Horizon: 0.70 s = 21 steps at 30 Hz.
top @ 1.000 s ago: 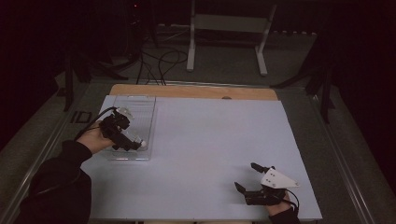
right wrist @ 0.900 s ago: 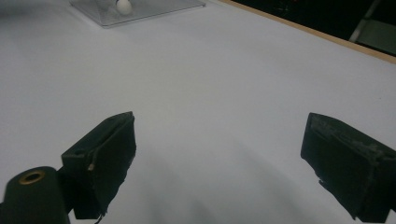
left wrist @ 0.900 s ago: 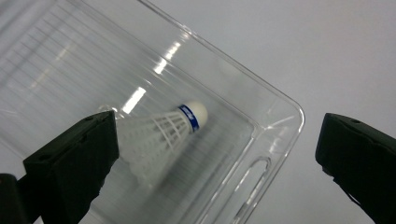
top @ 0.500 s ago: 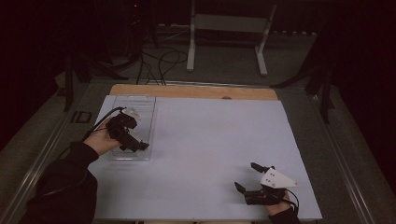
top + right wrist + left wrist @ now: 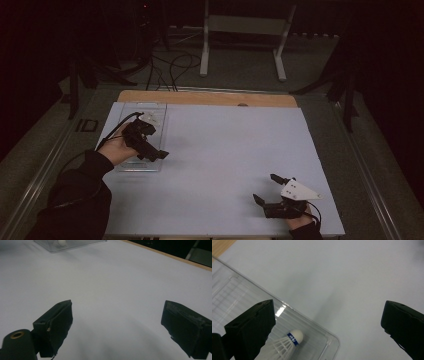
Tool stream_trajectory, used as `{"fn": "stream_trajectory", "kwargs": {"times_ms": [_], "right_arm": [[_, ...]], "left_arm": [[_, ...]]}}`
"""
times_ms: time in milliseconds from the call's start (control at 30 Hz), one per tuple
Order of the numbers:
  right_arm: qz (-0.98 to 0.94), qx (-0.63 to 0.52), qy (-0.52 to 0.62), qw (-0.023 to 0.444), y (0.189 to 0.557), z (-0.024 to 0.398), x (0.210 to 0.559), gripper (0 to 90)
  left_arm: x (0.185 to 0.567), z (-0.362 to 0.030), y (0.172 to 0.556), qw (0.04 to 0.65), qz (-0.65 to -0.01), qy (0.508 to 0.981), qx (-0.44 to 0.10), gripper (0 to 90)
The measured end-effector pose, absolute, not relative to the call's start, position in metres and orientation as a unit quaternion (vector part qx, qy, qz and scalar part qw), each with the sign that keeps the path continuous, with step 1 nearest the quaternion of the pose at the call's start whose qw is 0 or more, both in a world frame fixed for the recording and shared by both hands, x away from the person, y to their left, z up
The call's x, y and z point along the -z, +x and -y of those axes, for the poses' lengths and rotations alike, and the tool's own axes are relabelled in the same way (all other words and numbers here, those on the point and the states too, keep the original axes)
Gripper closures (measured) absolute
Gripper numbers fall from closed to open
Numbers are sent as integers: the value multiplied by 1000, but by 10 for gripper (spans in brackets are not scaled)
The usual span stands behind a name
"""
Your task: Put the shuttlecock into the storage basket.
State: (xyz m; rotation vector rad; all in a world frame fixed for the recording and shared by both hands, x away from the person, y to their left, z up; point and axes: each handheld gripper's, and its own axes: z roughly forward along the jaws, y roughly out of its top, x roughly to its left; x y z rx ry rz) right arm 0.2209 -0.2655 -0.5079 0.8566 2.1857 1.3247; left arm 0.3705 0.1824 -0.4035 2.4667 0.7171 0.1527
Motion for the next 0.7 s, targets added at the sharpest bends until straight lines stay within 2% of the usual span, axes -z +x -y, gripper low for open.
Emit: {"fn": "stream_trajectory", "kwargs": {"times_ms": [700], "right_arm": [[-788,-482,308,227,224,266,504,103]], "left_arm": [[393,-153,361,297,-245,921,-55,2]]}}
